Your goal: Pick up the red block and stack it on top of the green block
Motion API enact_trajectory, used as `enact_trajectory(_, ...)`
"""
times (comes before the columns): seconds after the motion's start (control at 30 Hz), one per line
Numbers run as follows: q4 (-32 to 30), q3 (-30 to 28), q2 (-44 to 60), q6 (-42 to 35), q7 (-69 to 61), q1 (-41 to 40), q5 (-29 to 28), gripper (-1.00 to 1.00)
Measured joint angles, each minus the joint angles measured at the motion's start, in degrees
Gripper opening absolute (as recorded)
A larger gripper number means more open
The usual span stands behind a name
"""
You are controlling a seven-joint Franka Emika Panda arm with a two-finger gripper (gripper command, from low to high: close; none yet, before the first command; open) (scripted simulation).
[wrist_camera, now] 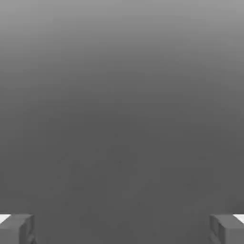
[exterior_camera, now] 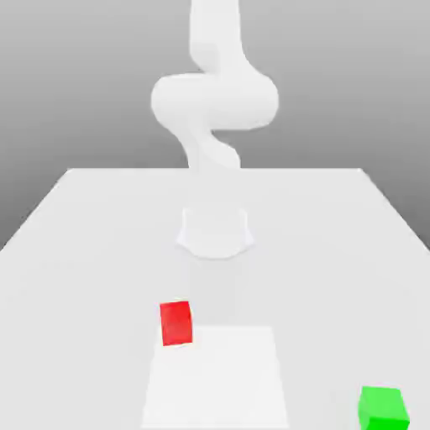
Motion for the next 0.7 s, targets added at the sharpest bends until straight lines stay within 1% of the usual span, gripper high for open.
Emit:
enact_trajectory(0.27, -14.45, -2.91, 13.22, 10.66, -5.55, -1.29, -3.69, 0.00)
enact_trajectory(0.47, -26.24, -6.88, 23.99, 19.34, -11.88, -2.11, -4.50, 0.00)
enact_trajectory(0.57, -31.23, -9.06, 33.07, 26.32, -16.51, -2.03, -3.05, 0.00)
enact_trajectory(0.63, -32.08, -8.38, 40.52, 32.09, -19.95, -2.55, 0.19, 0.00)
enact_trajectory(0.7, -31.85, -6.86, 45.50, 36.18, -22.65, -3.33, 3.57, 0.00)
